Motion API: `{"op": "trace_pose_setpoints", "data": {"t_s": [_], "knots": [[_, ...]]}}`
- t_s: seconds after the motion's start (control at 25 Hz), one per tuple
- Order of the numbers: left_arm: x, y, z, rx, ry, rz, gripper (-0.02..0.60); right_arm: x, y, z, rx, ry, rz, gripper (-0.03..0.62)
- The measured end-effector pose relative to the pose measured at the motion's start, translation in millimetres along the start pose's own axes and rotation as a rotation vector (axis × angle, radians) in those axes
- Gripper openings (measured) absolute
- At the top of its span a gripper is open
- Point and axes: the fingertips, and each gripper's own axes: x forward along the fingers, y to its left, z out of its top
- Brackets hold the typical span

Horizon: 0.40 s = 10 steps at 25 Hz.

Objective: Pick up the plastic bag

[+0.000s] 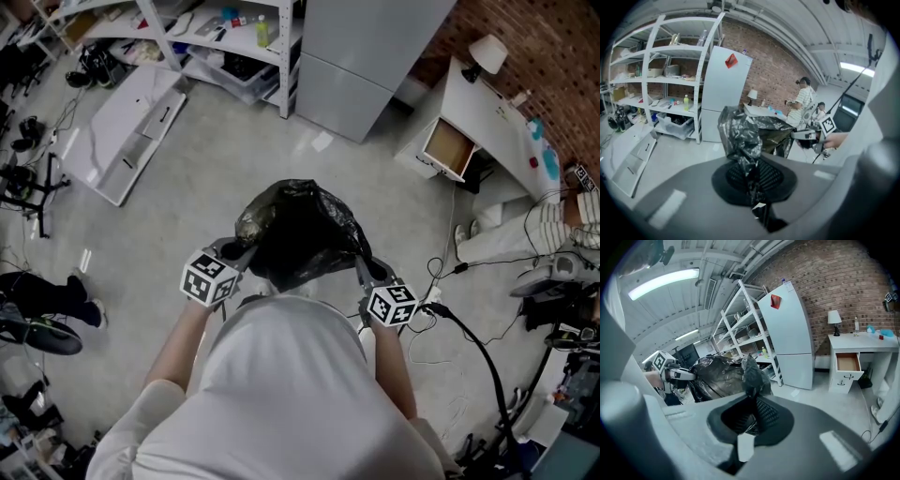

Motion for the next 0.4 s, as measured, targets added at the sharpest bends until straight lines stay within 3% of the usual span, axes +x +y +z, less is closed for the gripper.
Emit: {"op": "trace_pose_setpoints", "data": {"t_s": [0.4], "knots": [[6.6,7.0,6.9,0.009,0.002,0.001,0.006,5.5,-8.8,5.7,0.019,-0.017,-0.011,0.003]]}}
